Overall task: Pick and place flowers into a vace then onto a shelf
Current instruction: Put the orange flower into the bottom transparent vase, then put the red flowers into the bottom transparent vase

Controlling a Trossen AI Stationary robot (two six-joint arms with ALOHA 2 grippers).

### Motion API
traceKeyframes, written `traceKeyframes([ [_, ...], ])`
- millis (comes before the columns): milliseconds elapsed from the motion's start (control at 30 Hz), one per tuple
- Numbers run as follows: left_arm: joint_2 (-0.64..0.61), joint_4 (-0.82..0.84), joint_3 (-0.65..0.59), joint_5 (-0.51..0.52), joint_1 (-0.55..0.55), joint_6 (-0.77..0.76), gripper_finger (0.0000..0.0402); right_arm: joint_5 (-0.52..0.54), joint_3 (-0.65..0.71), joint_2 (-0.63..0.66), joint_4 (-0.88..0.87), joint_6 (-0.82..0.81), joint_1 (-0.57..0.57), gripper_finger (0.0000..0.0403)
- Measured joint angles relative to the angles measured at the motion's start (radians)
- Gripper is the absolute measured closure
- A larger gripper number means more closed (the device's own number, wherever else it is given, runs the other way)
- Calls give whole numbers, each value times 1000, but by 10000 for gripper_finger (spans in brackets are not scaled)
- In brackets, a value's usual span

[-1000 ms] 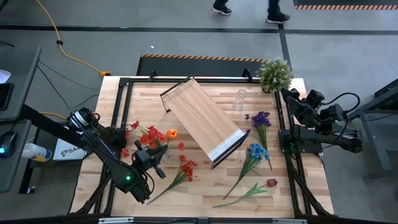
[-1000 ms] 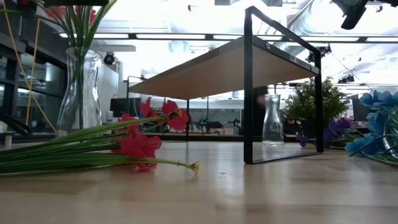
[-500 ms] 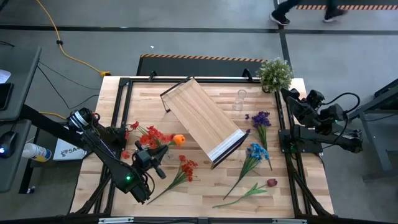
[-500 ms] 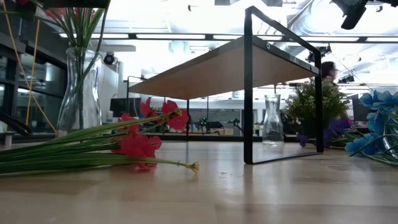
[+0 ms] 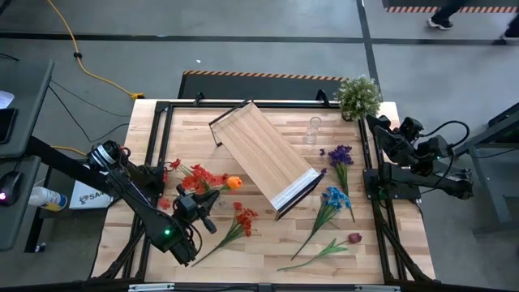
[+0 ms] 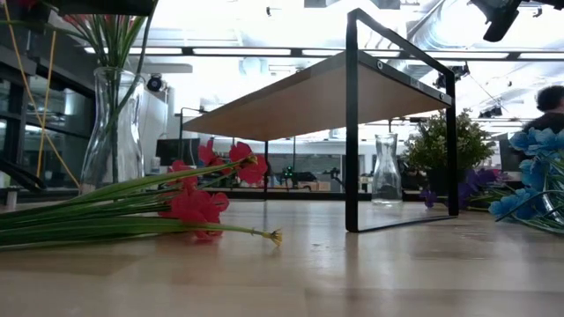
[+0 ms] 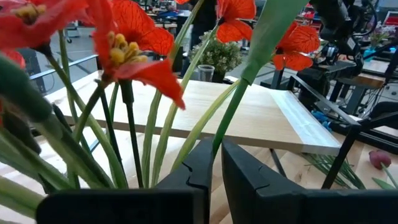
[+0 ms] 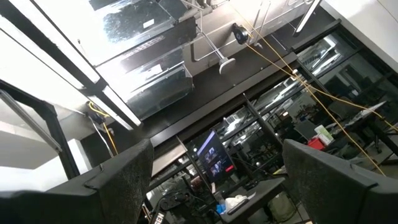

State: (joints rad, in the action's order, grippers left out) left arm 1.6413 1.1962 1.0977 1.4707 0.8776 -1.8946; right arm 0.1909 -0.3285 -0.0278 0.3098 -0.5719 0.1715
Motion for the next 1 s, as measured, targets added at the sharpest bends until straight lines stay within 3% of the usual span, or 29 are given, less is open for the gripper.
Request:
traceKeyframes([
  [333,0,-38,0,-21,0,-1,305,0,0,0,0,0,0,59],
  [733,0,-76,1,-25,0,-1,188,0,0,0,0,0,0,59],
  [1000,-7,-98,22,-24,28,7,144,0,0,0,1,0,0,59],
])
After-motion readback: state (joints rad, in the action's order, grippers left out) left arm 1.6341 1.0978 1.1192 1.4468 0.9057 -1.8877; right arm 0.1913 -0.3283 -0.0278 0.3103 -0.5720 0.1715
